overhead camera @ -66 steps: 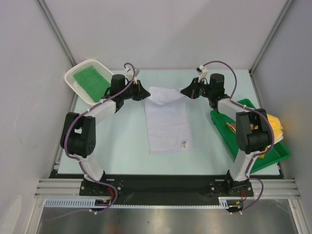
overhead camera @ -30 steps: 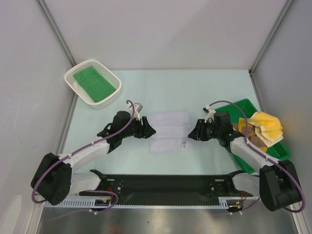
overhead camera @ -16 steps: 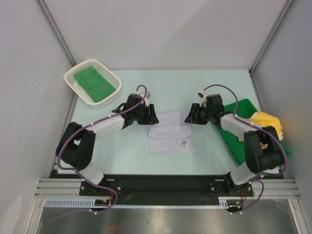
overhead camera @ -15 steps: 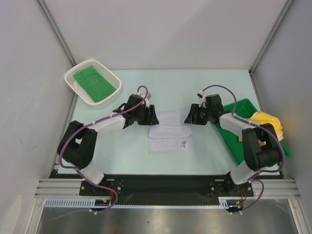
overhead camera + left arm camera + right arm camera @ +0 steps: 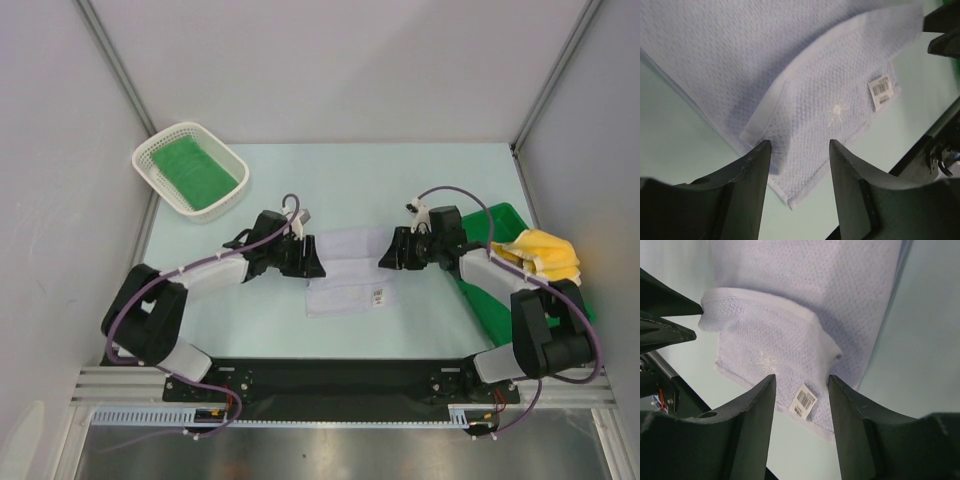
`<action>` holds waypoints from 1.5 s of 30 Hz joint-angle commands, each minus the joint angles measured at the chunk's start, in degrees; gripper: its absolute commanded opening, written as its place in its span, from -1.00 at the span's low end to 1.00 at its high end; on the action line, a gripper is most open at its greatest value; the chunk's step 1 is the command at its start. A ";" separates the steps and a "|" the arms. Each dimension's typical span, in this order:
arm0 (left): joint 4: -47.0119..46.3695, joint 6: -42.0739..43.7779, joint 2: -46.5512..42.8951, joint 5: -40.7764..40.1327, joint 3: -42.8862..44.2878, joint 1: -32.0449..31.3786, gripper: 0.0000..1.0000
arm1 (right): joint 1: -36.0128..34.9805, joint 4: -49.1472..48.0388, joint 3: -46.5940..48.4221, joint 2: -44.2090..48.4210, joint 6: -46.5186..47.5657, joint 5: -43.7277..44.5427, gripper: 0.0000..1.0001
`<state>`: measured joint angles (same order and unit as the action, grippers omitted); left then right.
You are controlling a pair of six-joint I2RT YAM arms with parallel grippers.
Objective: Fold and stack the towels
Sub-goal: Fold the towel
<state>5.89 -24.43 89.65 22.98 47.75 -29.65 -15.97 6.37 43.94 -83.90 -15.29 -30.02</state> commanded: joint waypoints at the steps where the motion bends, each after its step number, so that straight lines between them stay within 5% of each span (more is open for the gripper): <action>1: -4.22 -0.27 -7.28 3.38 -4.06 -1.55 0.11 | -0.47 -1.45 -3.85 4.96 -0.53 -2.32 0.03; 10: -4.14 -3.00 -21.42 -0.29 -16.10 -5.07 0.09 | -1.43 4.68 -11.51 18.06 -2.90 3.64 0.01; 15: 0.96 -3.79 -21.36 -9.44 -12.60 -4.54 0.25 | -1.09 3.22 -9.06 21.67 -4.49 6.56 0.04; 28: 3.85 -2.21 1.04 -7.77 5.06 -1.82 0.19 | 0.23 2.24 7.47 -2.93 2.01 1.55 0.19; 33: 7.38 0.52 2.81 -12.95 7.80 -1.82 0.20 | 0.06 0.93 8.18 -6.36 2.63 -0.65 0.19; 45: 7.30 1.40 5.72 -9.81 9.38 -1.82 0.18 | -1.17 -1.54 8.00 -10.76 3.42 -6.98 0.15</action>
<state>14.13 -24.10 95.81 11.33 56.05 -31.73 -16.56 6.92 50.06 -94.28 -13.17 -34.30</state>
